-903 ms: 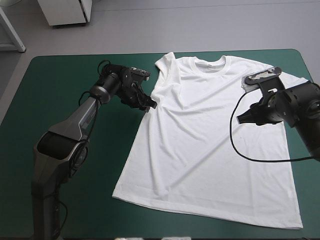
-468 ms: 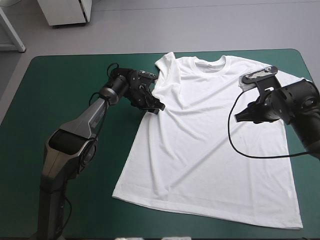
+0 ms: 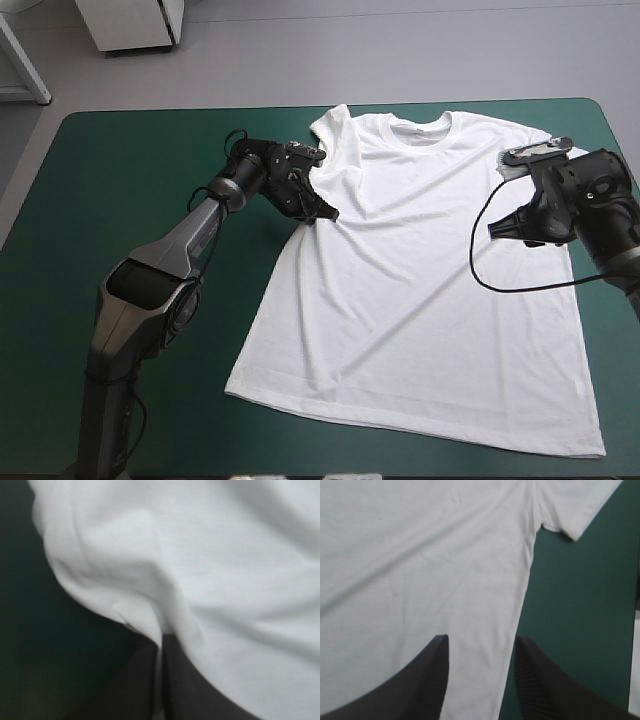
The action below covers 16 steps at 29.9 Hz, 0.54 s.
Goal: Fold the cloth
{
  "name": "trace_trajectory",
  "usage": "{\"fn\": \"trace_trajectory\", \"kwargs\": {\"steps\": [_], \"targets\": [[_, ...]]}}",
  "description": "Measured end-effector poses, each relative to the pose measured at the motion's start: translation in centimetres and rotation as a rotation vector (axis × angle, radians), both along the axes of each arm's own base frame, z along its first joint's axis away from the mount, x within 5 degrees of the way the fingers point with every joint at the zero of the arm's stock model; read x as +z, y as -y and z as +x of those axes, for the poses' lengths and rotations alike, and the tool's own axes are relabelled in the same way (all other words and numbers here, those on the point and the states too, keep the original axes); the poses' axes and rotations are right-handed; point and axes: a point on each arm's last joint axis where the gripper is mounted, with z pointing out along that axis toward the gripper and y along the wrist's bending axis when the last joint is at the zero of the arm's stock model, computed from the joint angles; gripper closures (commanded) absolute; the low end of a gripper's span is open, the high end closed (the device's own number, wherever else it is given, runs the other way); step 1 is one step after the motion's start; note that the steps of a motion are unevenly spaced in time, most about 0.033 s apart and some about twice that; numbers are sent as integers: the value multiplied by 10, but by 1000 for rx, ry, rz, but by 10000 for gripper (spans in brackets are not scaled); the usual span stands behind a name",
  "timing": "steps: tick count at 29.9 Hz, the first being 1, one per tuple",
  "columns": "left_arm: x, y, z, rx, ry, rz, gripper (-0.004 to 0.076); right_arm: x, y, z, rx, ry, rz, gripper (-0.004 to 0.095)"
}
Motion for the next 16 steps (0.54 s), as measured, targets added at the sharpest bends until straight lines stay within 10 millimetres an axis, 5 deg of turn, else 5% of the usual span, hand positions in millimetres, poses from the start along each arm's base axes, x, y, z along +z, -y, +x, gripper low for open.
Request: {"fn": "trace_trajectory", "kwargs": {"steps": [8,16], "targets": [[0,2,-1,-2,-17,-17,733,-29,33,23,-138,-100,49,467],[2,4,-3,-13,-43,-37,733,-88,76,73,-269,-217,141,408]]}}
